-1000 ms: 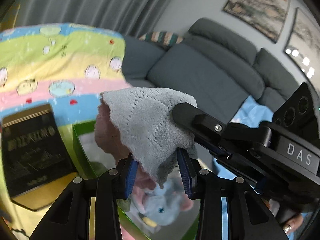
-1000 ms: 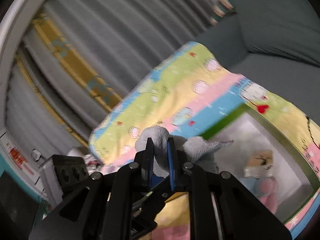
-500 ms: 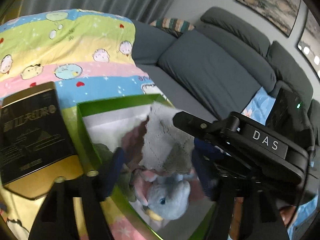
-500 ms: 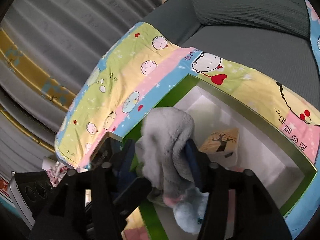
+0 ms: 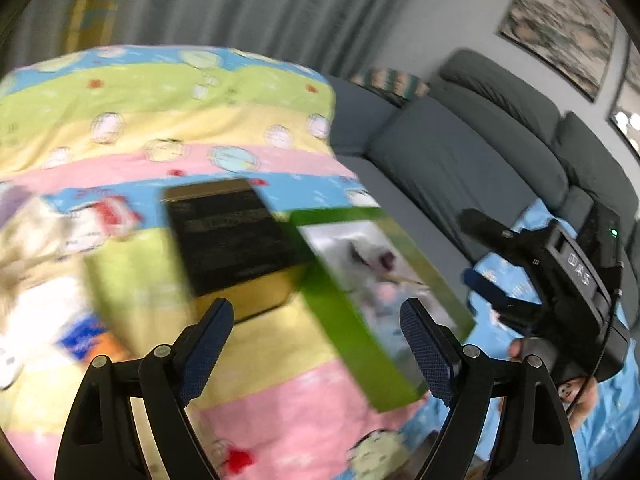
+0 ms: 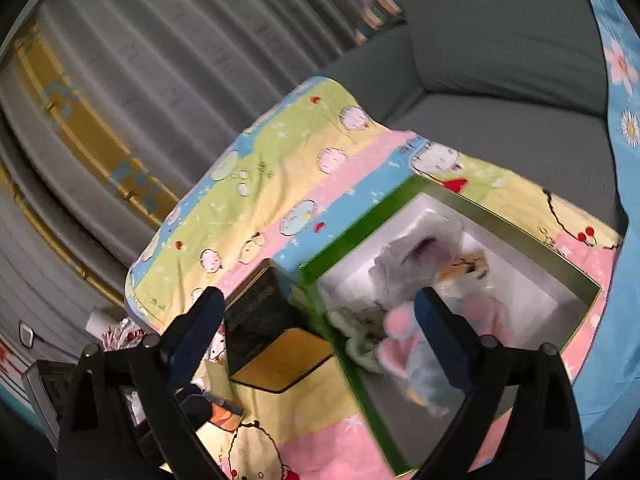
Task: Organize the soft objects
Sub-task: 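Withdraw the right gripper back over the bed toward the blue tissue pack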
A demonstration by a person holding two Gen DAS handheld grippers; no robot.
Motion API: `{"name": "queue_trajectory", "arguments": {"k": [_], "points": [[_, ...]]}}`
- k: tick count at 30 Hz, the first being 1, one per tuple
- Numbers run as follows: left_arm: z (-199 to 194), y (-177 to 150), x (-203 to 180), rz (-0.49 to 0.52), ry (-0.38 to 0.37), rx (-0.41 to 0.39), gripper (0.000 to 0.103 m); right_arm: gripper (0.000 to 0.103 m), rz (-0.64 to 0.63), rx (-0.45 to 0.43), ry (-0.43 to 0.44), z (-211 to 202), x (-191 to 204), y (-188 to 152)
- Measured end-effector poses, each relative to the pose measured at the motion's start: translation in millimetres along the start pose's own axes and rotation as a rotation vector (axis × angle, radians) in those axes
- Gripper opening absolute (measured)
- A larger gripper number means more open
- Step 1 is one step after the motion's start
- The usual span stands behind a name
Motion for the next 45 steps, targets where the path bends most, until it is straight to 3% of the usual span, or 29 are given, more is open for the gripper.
{"name": "queue_trajectory", "arguments": {"k": [6,11,13,15,18,20,25,31,41,45], "points": [[-59.0,-30.9,51.2,-0.099,0.111,-0.061,0.096,0.102,-0.132,0.100,0.090,10.1,52.0,-36.6],[-85.2,-61.3,89.3,-0.141,0.231,-0.063,0.096,0.102,-0.240,0.151,0.046,29.7,95.5,-77.0],[-95.2,-72.7,104.4,-0.164,0.265,-0.081,0.096,0.102,-0.275,0.192,0.070,38.2,106.6,-91.1],[-103.2,-80.8,117.1,-0.177,0.269,-0.111,0.096,0.102,-0.302,0.255,0.089,48.5,117.2,-107.2],[-114.5,-103.1,141.4,-0.224,0.237,-0.194,0.096,0.102,-0.338,0.280,0.047,59.3,124.8,-123.0],[-115.2,-110.5,157.8,-0.290,0.258,-0.176,0.096,0.102,-0.374,0.284,0.034,63.9,129.6,-129.9],[-123.8,-112.9,176.6,-0.348,0.378,-0.219,0.096,0.102,-0.380,0.310,0.017,75.5,133.3,-137.3],[-120.7,-115.6,184.7,-0.365,0.368,-0.186,0.096,0.102,-0.380,0.374,0.004,89.5,137.2,-155.1],[-121.6,-120.4,190.4,-0.385,0.443,-0.165,0.096,0.102,-0.399,0.452,-0.022,106.3,136.2,-171.7],[-120.0,-121.4,192.0,-0.391,0.439,-0.151,0.096,0.102,-0.408,0.472,-0.024,110.0,136.0,-173.3]]}}
Point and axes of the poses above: each gripper's, at about its wrist camera, not at the fingertips, and z roughly the way its jaws point, x to its left, y to its top, the point moved 2 cm from there along z, roughly the way its jaws point, and after that the axes turned 7 degrees about z, right-handed, at the moved point
